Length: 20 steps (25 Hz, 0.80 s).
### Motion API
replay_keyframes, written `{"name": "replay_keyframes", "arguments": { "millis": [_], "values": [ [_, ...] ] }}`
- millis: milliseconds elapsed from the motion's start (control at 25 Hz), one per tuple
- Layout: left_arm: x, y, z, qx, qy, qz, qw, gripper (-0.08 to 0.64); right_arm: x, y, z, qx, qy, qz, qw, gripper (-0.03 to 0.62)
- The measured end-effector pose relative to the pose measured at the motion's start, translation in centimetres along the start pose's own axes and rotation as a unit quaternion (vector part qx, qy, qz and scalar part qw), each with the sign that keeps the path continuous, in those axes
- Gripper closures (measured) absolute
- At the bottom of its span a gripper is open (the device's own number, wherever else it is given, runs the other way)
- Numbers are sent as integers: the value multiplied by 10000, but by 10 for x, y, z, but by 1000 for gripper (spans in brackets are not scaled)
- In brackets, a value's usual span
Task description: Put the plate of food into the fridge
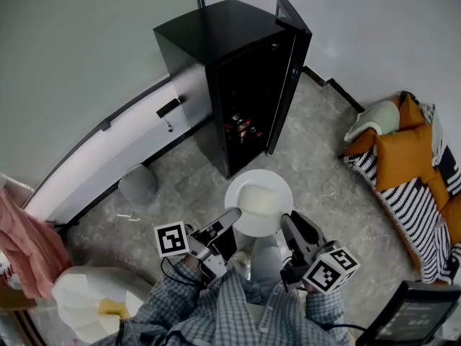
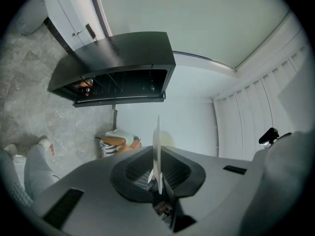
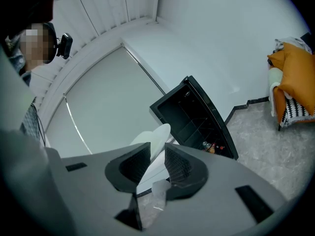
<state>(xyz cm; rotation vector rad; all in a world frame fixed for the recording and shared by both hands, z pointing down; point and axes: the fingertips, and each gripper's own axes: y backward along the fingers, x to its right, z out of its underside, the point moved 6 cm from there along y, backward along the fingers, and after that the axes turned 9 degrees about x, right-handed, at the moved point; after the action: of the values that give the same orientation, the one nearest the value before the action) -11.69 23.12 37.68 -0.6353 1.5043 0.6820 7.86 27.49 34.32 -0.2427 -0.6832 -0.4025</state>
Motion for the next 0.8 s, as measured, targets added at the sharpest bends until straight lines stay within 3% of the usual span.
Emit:
{"name": "replay_keyframes", "arguments": {
  "millis": [400,800],
  "values": [
    [-3,2,-13,196,-104,36,9997,526,3,-18,5,-29,-10,-213,9998,499],
    [-3,-37,-30,349,-127,23,9993,526,28,-51,-21,-132,-13,-347,9993,499]
  ]
}}
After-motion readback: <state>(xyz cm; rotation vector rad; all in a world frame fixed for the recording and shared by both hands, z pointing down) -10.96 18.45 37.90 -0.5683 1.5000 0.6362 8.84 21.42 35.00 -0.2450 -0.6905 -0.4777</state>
